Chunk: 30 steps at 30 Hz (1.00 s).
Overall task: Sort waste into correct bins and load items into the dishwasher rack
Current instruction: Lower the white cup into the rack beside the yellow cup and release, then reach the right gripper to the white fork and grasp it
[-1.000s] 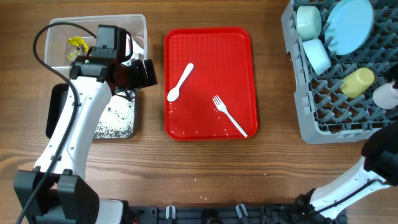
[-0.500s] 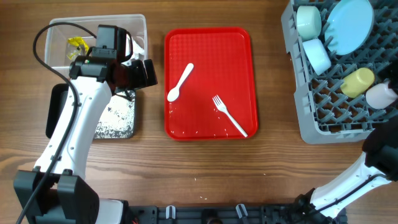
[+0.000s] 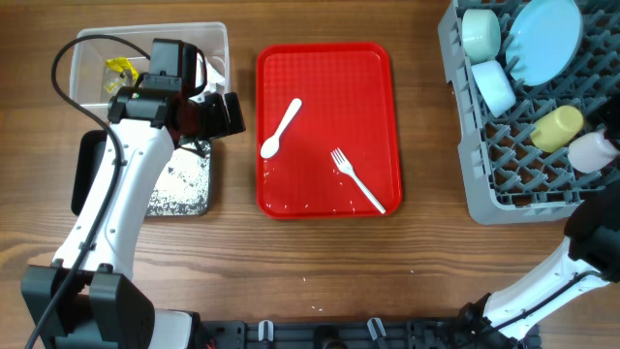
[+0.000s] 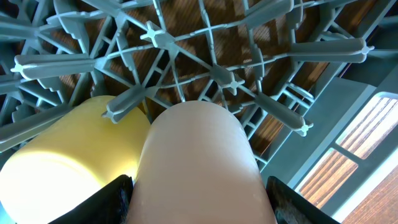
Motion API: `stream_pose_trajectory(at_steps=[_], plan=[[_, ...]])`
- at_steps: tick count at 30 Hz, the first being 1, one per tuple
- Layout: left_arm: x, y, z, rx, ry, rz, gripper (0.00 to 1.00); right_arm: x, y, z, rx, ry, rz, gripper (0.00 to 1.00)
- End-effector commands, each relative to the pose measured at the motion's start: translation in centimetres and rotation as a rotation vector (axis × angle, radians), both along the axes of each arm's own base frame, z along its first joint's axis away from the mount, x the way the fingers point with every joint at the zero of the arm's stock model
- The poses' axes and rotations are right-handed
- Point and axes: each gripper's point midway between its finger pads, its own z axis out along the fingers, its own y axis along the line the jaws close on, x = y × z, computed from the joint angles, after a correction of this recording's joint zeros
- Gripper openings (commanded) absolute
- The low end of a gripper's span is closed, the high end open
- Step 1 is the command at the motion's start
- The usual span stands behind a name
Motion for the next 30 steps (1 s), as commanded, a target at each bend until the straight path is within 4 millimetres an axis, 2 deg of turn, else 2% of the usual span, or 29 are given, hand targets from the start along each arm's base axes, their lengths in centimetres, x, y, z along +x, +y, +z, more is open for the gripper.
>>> stream_pose_trajectory(at_steps=[1,2,3,6,8,11,14,17,19,20,21,23,25,26,27,30], plan=[[0.2,-0.1,0.0,-0.016,0.002,0.010,1.00,0.0,-0.2,1.9,-0.020,-0.039,0.000,0.75],[0.2,-0.1,0.0,-0.016,0.002,0.010,1.00,-0.1,-0.2,1.9,-0.020,-0.039,-0.002,0.91],[0.2,-0.1,0.0,-0.016,0.002,0.010,1.00,-0.1,-0.3,1.9,-0.020,-0.039,-0.005,1.00],[0.2,-0.1,0.0,-0.016,0.002,0.010,1.00,-0.1,-0.1,2.0,-0.013,-0.047,-0.005,1.00],[0.2,-0.1,0.0,-0.016,0.002,0.010,1.00,0.4,0.3,2.8,-0.004,-0.088,0.002,1.00],[0.2,-0.1,0.0,-0.016,0.002,0.010,1.00,1.2,0.7,6.3,-0.023,-0.190,0.021,1.00],[0.2,-0.1,0.0,-0.016,0.002,0.010,1.00,2.3,2.8,10.9,-0.023,-0.340,0.111,1.00],[0.2,-0.1,0.0,-0.016,0.002,0.010,1.00,3.9,8.3,15.3,0.030,-0.492,0.271,1.00],[0.2,-0.1,0.0,-0.016,0.002,0.010,1.00,4.7,13.3,16.7,0.057,-0.512,0.393,1.00],[0.2,-0.1,0.0,-0.016,0.002,0.010,1.00,5.3,16.8,16.8,0.078,-0.503,0.487,1.00],[0.2,-0.1,0.0,-0.016,0.002,0.010,1.00,6.0,22.0,16.2,0.088,-0.456,0.612,1.00],[0.2,-0.1,0.0,-0.016,0.002,0.010,1.00,6.5,27.4,14.7,0.076,-0.389,0.710,1.00],[0.2,-0.1,0.0,-0.016,0.002,0.010,1.00,6.5,31.8,12.8,0.062,-0.325,0.812,1.00],[0.2,-0.1,0.0,-0.016,0.002,0.010,1.00,6.2,34.5,11.2,0.066,-0.277,0.875,1.00],[0.2,-0.1,0.0,-0.016,0.002,0.010,1.00,5.7,36.5,9.7,0.076,-0.231,0.923,1.00],[0.2,-0.1,0.0,-0.016,0.002,0.010,1.00,3.9,40.0,4.8,0.095,-0.086,1.019,1.00]])
